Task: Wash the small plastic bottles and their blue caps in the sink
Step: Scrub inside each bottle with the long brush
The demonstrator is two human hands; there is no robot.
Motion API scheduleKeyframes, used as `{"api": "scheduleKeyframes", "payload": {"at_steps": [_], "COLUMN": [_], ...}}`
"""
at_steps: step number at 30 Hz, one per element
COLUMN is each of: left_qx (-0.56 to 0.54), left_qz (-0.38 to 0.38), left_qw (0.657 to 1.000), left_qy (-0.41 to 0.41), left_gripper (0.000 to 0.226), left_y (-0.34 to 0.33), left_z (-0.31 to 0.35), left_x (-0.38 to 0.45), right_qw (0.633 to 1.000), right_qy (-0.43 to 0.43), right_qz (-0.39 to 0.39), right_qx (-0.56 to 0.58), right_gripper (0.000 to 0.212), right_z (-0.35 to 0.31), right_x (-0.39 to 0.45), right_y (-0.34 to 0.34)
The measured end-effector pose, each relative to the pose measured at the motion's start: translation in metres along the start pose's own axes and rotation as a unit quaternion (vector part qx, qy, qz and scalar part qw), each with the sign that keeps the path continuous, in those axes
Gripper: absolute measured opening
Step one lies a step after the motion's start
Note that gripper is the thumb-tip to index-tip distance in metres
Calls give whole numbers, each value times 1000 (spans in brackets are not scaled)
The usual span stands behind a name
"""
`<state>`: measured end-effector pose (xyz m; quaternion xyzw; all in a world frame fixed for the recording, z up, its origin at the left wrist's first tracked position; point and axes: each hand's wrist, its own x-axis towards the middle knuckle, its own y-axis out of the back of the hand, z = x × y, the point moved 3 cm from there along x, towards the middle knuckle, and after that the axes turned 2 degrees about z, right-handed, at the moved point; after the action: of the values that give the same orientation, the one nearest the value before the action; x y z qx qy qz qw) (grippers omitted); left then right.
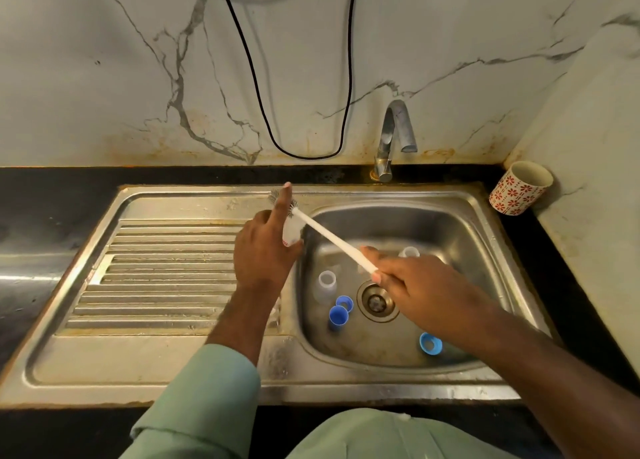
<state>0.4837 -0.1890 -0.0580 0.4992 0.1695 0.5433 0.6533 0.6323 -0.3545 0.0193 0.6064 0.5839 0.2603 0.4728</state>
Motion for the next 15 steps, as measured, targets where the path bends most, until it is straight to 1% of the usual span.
{"api": "scheduleKeyframes", "payload": {"at_steps": [3, 5, 6, 8, 10, 12, 15], "left_qx": [-13, -23, -36, -62, -48, -61, -85], "left_qz": [-2, 3, 11, 28, 37, 20, 20], "left_qw": [1000, 998, 999, 997, 995, 997, 996], "left_qy": [-23, -55, -38, 36, 73, 49, -26], "left_gripper": [95, 99, 103, 113, 120, 124, 126], "left_y": [-4, -10, -7, 5, 16, 18, 13], "left_z": [25, 42, 39, 16, -1, 11, 40], "left_x": [-8, -15, -11, 2, 6, 1, -12], "right_qw": [1000, 1000, 1000, 1000, 999, 998, 997], "right_qy": [6, -5, -4, 12, 12, 19, 36], "right_qz": [0, 7, 4, 7, 21, 42, 69], "right_qx": [-27, -19, -11, -11, -21, -30, -22], "right_gripper": [36, 44, 45, 45, 46, 48, 49], "right_z": [-5, -8, -6, 3, 11, 11, 3], "right_x": [4, 11, 10, -5, -22, -20, -6], "right_y": [-2, -5, -5, -3, -2, 0, 0]}}
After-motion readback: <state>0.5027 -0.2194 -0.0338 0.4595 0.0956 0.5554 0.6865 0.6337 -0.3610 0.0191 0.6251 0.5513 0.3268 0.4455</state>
